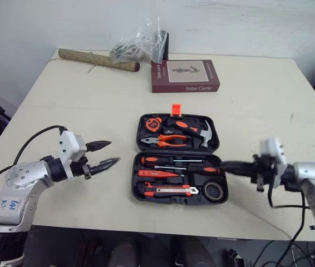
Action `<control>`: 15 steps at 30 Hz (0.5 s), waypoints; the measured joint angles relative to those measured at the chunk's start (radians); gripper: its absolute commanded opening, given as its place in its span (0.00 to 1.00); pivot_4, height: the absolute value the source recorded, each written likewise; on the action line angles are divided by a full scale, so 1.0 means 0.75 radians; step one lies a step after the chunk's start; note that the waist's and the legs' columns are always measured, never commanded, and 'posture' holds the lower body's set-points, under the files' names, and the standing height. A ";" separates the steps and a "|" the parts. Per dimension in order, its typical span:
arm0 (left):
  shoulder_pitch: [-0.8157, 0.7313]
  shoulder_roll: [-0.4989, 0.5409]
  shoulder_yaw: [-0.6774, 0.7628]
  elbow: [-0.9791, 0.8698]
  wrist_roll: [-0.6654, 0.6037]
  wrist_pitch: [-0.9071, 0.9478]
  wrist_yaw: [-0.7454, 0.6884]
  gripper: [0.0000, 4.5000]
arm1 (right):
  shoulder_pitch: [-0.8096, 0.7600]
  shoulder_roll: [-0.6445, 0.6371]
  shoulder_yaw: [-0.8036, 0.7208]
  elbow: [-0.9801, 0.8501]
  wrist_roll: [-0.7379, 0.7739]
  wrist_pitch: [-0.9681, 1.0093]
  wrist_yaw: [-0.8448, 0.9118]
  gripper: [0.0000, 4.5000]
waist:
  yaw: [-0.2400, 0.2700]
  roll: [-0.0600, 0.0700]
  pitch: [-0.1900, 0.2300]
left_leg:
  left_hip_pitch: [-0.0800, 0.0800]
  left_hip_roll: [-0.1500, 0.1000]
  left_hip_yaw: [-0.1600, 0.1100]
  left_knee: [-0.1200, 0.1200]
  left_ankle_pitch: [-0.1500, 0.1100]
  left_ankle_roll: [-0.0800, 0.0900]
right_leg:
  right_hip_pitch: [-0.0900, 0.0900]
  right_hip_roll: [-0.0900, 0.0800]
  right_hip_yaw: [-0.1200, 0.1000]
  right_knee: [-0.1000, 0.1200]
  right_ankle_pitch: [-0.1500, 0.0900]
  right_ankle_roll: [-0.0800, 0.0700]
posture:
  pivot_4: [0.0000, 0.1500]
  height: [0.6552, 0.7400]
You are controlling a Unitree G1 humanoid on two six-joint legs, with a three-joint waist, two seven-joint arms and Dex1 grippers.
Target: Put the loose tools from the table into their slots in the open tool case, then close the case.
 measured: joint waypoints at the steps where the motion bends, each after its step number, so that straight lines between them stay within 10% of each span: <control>1: -0.042 -0.016 -0.016 0.037 0.019 0.021 0.027 0.19 | -0.014 0.003 0.002 0.061 -0.061 -0.052 -0.029 0.00 | 0.006 0.000 0.000 | 0.000 0.000 0.000 0.000 0.000 0.000 | 0.000 0.000 0.000 0.000 0.000 0.000 | 1.00 1.00; 3: -0.101 -0.049 -0.064 0.088 0.051 0.042 0.052 0.02 | -0.044 0.033 0.017 0.167 -0.153 -0.118 -0.089 0.00 | 0.010 0.000 0.000 | 0.000 -0.001 0.001 0.000 0.002 -0.004 | -0.001 -0.001 0.000 0.001 0.000 0.000 | 1.00 1.00; 15: -0.308 -0.259 -0.339 0.361 0.239 0.088 0.088 0.02 | -0.265 0.236 0.205 0.512 -0.425 -0.388 -0.195 0.00 | -0.013 -0.001 0.000 | -0.013 0.003 0.006 0.007 0.006 -0.011 | -0.020 0.003 0.003 0.015 0.001 0.001 | 1.00 1.00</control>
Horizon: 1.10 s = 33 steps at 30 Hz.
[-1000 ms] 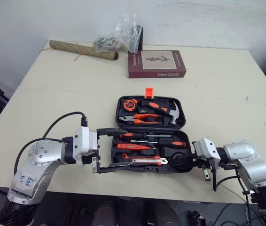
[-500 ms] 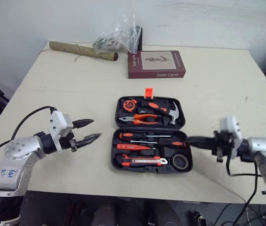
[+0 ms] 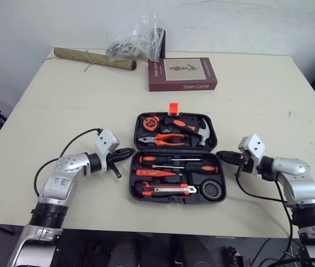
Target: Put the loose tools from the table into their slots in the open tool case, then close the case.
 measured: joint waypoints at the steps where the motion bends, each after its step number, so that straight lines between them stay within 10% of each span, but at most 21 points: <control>1: -0.007 -0.004 -0.013 0.003 0.001 0.002 -0.009 0.02 | -0.007 0.019 0.005 0.000 0.000 -0.003 0.005 0.00 | 0.001 0.000 0.000 | 0.000 0.000 0.000 0.000 0.000 0.000 | 0.000 0.000 0.000 0.000 0.000 0.000 | 1.00 1.00; 26: 0.278 0.073 0.148 -0.215 -0.018 -0.007 -0.055 0.02 | 0.346 -0.024 -0.004 -0.579 0.108 0.360 0.055 0.00 | 0.009 0.000 0.000 | -0.001 -0.001 -0.002 -0.002 -0.001 0.001 | 0.000 -0.001 0.000 -0.002 0.000 0.000 | 1.00 1.00; 33: 0.370 0.206 0.377 -0.248 -0.191 0.050 -0.154 0.59 | 0.319 -0.188 -0.163 -0.650 0.190 0.706 -0.080 0.53 | 0.013 0.000 0.000 | -0.002 -0.002 -0.003 -0.002 -0.001 0.002 | -0.001 -0.004 -0.001 -0.002 0.000 -0.001 | 1.00 1.00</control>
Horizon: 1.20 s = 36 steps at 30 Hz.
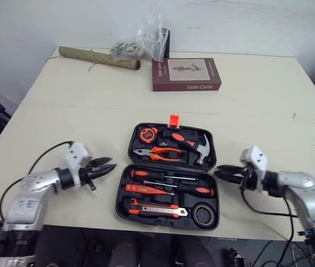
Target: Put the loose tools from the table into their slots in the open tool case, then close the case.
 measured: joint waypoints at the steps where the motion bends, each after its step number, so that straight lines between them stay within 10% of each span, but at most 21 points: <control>1: -0.007 0.011 0.032 -0.029 -0.027 0.033 0.010 0.69 | -0.028 -0.040 -0.020 -0.028 0.014 0.111 -0.042 0.65 | 0.000 0.000 0.000 | 0.000 0.000 0.000 0.000 0.000 0.000 | 0.000 0.000 0.000 0.000 0.000 0.000 | 1.00 1.00; 4: -0.085 0.038 0.087 -0.123 -0.148 0.279 0.099 0.99 | -0.152 -0.171 -0.050 -0.093 0.163 0.576 -0.072 0.98 | 0.000 0.000 0.000 | -0.001 0.000 -0.002 0.000 0.000 0.001 | 0.000 0.000 0.000 0.000 0.000 0.000 | 1.00 1.00; 10: -0.409 0.059 0.089 -0.173 -0.368 0.972 0.322 1.00 | -0.610 -0.131 -0.043 0.016 0.375 1.390 -0.246 0.99 | -0.006 0.000 0.000 | -0.001 0.000 -0.002 -0.003 0.001 -0.001 | -0.001 0.001 0.000 0.000 -0.001 -0.001 | 1.00 1.00; 33: -0.672 -0.060 -0.212 0.043 -0.254 1.193 0.500 1.00 | -0.766 0.033 0.103 0.207 0.796 1.443 -0.931 0.99 | -0.002 -0.002 0.000 | -0.026 -0.002 0.000 0.004 0.006 -0.002 | -0.025 0.001 0.000 0.011 0.000 0.001 | 1.00 1.00; 36: -0.705 -0.067 -0.242 0.082 -0.235 1.180 0.495 1.00 | -0.750 0.033 0.095 0.208 0.837 1.436 -0.996 0.84 | -0.001 -0.005 -0.002 | -0.024 -0.002 -0.001 0.004 0.006 -0.001 | -0.023 0.001 0.000 0.010 0.000 0.001 | 1.00 1.00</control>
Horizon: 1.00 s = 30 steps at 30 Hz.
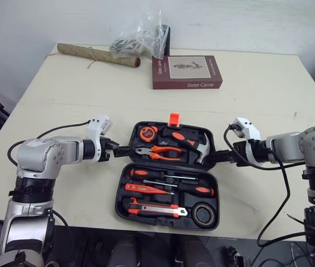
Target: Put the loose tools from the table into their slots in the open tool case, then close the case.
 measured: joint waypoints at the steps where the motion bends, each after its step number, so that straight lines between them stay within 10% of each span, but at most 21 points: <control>1: -0.006 0.000 -0.009 0.004 0.006 -0.004 -0.002 1.00 | 0.004 0.000 -0.002 0.003 0.004 -0.004 -0.021 0.75 | 0.001 0.000 0.000 | 0.000 0.000 0.000 0.000 0.000 0.000 | 0.000 0.000 0.000 0.000 0.000 0.000 | 1.00 1.00; 8: -0.038 -0.025 -0.034 0.053 0.034 -0.029 -0.040 0.42 | 0.010 0.068 -0.077 0.045 0.133 0.008 -0.143 0.00 | 0.000 -0.003 -0.002 | 0.001 0.000 0.000 0.000 0.001 0.000 | 0.001 0.000 0.000 0.001 0.000 0.000 | 1.00 1.00; 13: -0.038 -0.024 -0.008 0.048 0.011 -0.012 -0.087 0.01 | 0.044 0.194 -0.241 0.052 0.163 0.008 -0.275 0.00 | -0.004 -0.006 -0.004 | 0.003 0.001 0.001 -0.001 0.001 -0.001 | 0.002 0.000 0.001 0.000 0.000 0.000 | 1.00 1.00; 19: 0.049 -0.085 0.074 0.047 0.020 -0.179 -0.092 0.01 | 0.157 0.300 -0.367 -0.131 0.118 -0.050 -0.318 0.00 | -0.002 -0.006 -0.004 | 0.003 0.001 0.000 -0.002 0.003 -0.003 | 0.000 0.001 0.002 0.000 0.000 0.000 | 1.00 1.00; 30: 0.261 -0.212 0.132 0.101 0.240 -1.303 -0.273 0.01 | 0.570 0.174 -0.059 -0.489 -0.570 -1.308 0.309 0.00 | 0.002 -0.004 -0.001 | -0.004 -0.001 0.003 -0.004 0.003 -0.001 | -0.006 0.001 0.001 0.000 0.002 0.003 | 1.00 1.00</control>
